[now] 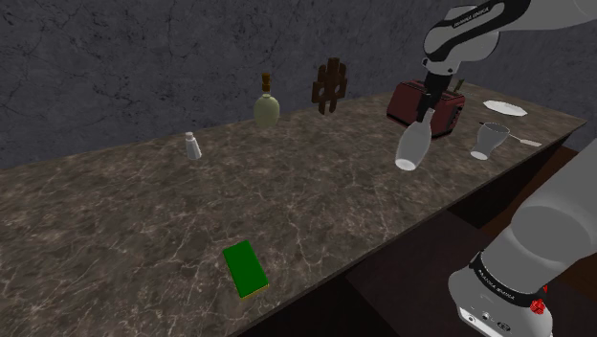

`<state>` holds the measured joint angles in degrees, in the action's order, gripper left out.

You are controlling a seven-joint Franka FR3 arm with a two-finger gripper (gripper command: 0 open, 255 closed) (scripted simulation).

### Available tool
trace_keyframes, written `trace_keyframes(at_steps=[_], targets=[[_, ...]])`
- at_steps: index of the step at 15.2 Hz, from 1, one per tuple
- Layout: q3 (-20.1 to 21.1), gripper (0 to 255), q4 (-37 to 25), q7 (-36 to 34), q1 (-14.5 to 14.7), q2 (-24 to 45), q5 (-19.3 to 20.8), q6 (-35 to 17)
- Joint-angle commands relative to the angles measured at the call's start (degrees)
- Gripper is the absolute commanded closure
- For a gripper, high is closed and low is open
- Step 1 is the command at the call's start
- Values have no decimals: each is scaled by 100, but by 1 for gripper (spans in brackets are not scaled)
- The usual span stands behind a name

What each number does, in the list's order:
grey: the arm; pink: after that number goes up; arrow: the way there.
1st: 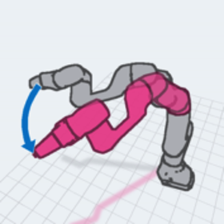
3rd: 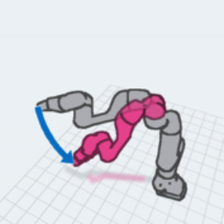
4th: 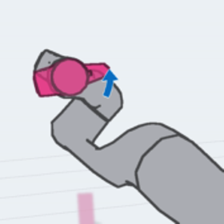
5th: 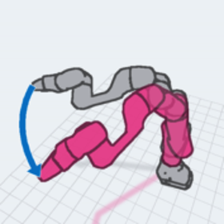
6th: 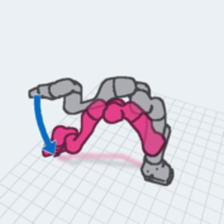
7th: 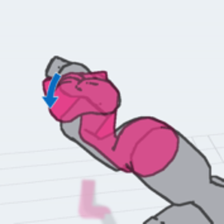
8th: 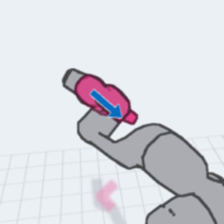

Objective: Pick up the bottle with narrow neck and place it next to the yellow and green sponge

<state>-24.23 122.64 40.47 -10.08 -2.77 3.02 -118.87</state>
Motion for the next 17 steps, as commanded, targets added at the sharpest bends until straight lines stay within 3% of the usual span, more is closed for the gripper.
trace_keyframes(at_steps=[1,7,8,17], targets=[[1,0,26,-3,1,-1,0,-27],[1,0,25,-2,1,-1,0,-26],[1,255,25,-2,1,-1,0,-26],[1,255,26,-3,1,-1,0,-27]])
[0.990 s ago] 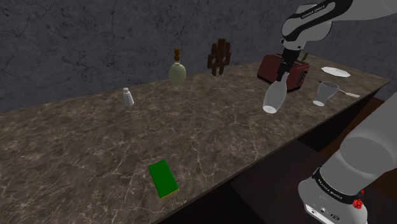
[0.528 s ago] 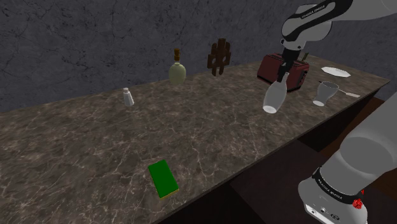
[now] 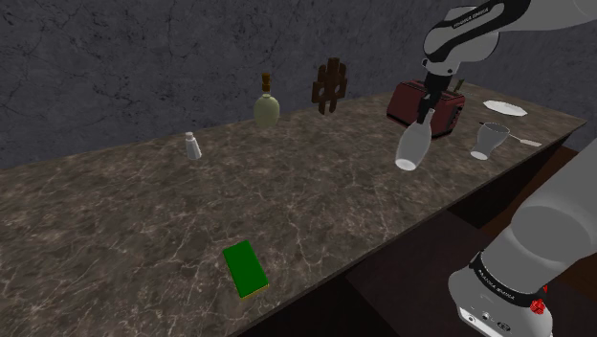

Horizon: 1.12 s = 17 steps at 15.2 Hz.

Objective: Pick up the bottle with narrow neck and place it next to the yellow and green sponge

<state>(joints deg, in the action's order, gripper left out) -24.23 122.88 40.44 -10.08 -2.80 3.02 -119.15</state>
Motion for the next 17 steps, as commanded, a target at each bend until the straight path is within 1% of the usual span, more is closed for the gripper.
trace_keyframes(at_steps=[1,17], targets=[[4,255,-45,-8,2,-30,13,77],[63,255,-968,-70,27,-350,114,1298]])
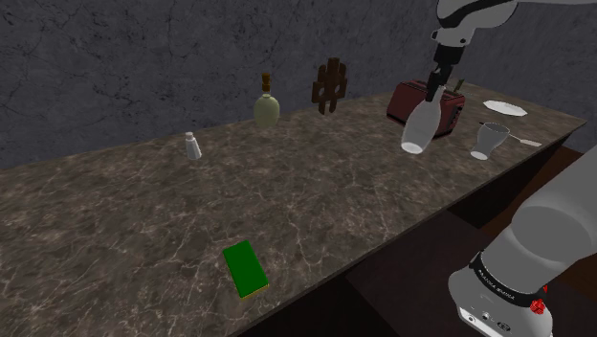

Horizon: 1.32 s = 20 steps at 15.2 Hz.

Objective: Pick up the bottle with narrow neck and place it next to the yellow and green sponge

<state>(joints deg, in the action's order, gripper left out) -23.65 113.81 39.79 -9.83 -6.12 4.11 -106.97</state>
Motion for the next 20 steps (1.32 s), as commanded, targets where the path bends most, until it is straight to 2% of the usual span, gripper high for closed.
trace_keyframes(at_steps=[1,20], targets=[[8,255,-130,-5,4,-27,7,156],[28,255,-1699,67,25,70,-49,1634]])
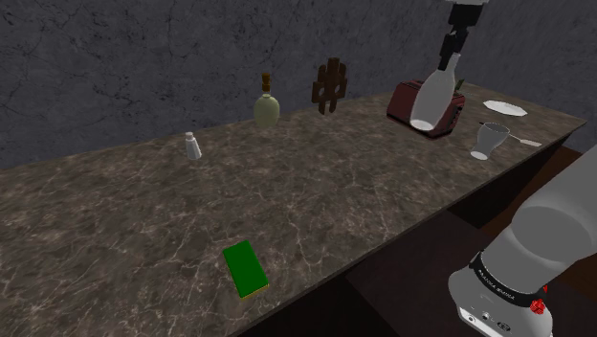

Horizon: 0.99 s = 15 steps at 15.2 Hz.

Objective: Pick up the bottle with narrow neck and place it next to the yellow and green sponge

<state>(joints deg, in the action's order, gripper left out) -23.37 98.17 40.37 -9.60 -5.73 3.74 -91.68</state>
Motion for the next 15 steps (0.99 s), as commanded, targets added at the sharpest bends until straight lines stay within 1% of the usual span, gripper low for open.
trace_keyframes(at_steps=[1,8,15], targets=[[-2,255,-234,16,2,51,-20,185],[-27,255,-988,87,-9,239,-91,765],[-78,255,-1878,188,-47,529,-202,1387]])
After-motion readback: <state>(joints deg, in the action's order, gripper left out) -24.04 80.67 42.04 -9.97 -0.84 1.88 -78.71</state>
